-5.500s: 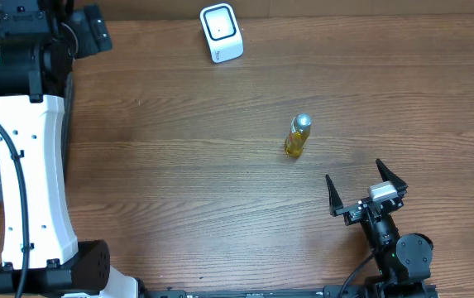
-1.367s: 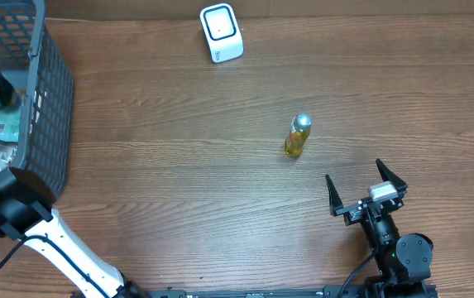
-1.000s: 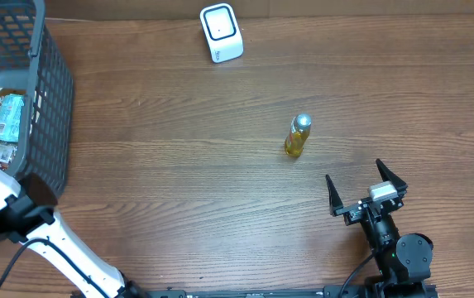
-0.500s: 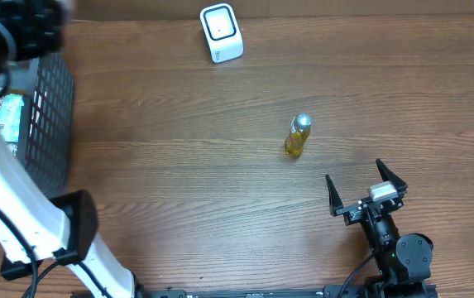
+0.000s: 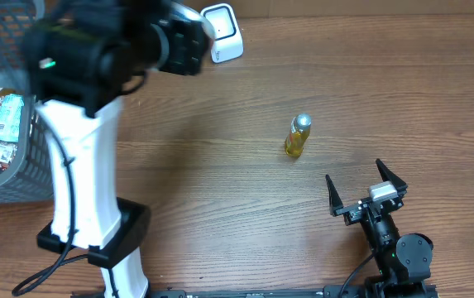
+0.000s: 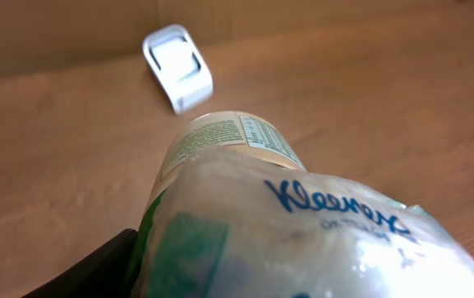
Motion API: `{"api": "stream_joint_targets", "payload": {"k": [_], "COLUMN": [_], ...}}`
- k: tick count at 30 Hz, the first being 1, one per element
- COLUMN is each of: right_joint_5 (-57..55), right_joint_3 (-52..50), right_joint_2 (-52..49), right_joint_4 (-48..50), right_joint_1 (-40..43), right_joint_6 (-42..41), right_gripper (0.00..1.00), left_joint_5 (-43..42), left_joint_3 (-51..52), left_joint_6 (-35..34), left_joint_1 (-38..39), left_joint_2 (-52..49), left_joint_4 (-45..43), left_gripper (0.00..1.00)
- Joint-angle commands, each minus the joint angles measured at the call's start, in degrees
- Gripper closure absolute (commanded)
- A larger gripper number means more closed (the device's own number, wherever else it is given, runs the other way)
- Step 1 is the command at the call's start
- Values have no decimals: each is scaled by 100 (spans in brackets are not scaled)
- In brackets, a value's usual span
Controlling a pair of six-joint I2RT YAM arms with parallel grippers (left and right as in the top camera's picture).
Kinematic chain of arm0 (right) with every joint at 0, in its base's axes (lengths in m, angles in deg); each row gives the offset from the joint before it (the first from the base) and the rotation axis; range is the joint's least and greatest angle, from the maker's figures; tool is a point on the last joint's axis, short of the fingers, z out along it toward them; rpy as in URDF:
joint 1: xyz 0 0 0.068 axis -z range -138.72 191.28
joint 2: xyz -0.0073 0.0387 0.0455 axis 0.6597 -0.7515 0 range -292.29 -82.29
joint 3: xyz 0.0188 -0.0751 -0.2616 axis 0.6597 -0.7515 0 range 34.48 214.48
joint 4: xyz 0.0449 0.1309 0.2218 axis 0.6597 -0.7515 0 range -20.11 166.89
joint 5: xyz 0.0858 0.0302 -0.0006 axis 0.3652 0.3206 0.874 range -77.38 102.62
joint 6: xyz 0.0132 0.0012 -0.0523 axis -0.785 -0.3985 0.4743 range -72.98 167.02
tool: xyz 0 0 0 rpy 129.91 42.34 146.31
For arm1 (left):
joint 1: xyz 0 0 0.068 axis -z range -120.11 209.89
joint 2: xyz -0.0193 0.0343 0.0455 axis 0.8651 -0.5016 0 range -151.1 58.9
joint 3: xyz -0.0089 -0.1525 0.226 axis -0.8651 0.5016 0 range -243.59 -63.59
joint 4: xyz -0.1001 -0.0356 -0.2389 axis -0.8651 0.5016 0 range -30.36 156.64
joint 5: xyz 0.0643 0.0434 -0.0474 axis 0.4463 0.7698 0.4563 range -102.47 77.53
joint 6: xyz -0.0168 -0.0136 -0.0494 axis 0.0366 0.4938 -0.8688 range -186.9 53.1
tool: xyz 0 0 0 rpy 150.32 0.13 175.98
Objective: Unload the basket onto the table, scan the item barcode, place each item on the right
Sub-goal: 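Lift the Kleenex pack out and carry it toward the yellow bottle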
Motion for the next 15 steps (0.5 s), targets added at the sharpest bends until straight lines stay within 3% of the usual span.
{"api": "stream_joint_targets", "payload": {"k": [1, 15], "right_joint_5": [7, 7], "right_joint_3": [-61, -61], "right_joint_2": [57, 57], "right_joint_4": [22, 22], "right_joint_1": [7, 7], "right_joint_6": [0, 0], "right_gripper": [0, 0], "left_joint_5": [907, 1025], "left_joint_3": [658, 2889], "left_joint_6": [-654, -2299], "left_joint_1": [542, 1237], "left_joint_2": [-76, -162], "left_joint_4": [-79, -999], "left_gripper": [44, 43]}}
